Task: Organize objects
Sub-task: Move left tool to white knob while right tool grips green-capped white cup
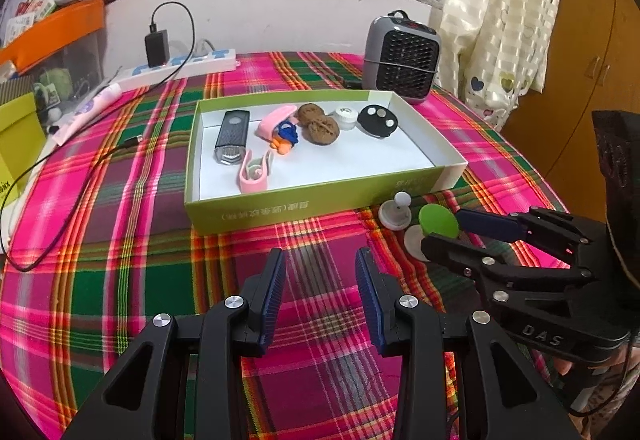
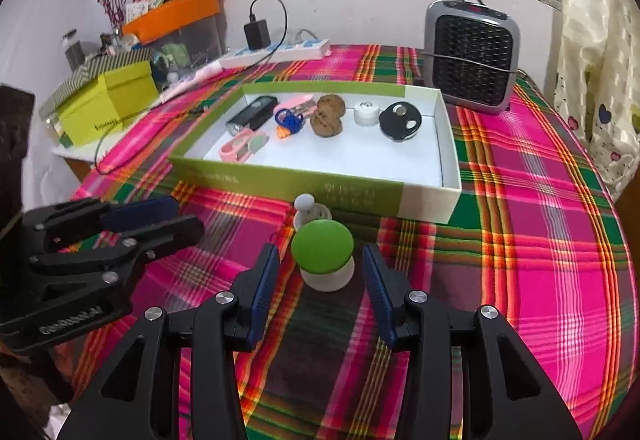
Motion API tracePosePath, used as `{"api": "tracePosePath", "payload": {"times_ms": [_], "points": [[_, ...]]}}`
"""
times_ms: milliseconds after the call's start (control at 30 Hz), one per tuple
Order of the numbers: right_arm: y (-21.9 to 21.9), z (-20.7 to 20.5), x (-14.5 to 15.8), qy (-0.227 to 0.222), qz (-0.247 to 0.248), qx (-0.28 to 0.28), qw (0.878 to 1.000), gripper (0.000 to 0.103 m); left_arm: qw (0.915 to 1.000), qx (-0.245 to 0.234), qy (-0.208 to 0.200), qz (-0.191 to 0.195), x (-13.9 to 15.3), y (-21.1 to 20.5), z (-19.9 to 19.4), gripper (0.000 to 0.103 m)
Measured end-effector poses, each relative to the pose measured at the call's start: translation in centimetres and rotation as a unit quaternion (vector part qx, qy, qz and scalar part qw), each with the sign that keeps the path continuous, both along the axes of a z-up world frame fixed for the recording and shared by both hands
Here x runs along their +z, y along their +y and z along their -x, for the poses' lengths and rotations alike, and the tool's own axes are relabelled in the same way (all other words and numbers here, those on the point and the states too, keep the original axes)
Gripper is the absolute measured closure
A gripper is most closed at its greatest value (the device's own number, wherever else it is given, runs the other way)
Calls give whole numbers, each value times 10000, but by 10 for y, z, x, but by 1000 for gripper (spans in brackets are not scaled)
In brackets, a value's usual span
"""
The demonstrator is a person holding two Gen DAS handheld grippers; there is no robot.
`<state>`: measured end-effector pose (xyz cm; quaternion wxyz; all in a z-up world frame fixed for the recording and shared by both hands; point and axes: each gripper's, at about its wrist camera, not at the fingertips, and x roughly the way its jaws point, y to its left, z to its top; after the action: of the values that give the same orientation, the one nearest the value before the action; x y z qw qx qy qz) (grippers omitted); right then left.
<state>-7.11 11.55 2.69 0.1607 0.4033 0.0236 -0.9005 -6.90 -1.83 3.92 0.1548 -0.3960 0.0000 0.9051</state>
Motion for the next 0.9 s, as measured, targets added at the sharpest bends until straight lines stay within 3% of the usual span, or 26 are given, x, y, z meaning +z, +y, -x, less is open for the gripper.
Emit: {"api": "tracePosePath", "payload": {"times_ms": [300, 367, 500, 900], "points": [[1, 3, -1, 129, -52, 10, 9999, 59, 10000, -12, -42, -23, -2, 0, 4, 69], [2, 3, -1, 123, -33, 5, 9999, 65, 10000, -35, -59, -25, -3, 2, 6, 69], [1, 3, -1, 116, -2, 46, 9999, 68, 9999, -60, -84, -19, -4, 5, 8, 69], [19, -1, 5, 198, 14, -173, 9997, 68, 9994, -295, -124, -104, -3, 20, 14, 69]]}}
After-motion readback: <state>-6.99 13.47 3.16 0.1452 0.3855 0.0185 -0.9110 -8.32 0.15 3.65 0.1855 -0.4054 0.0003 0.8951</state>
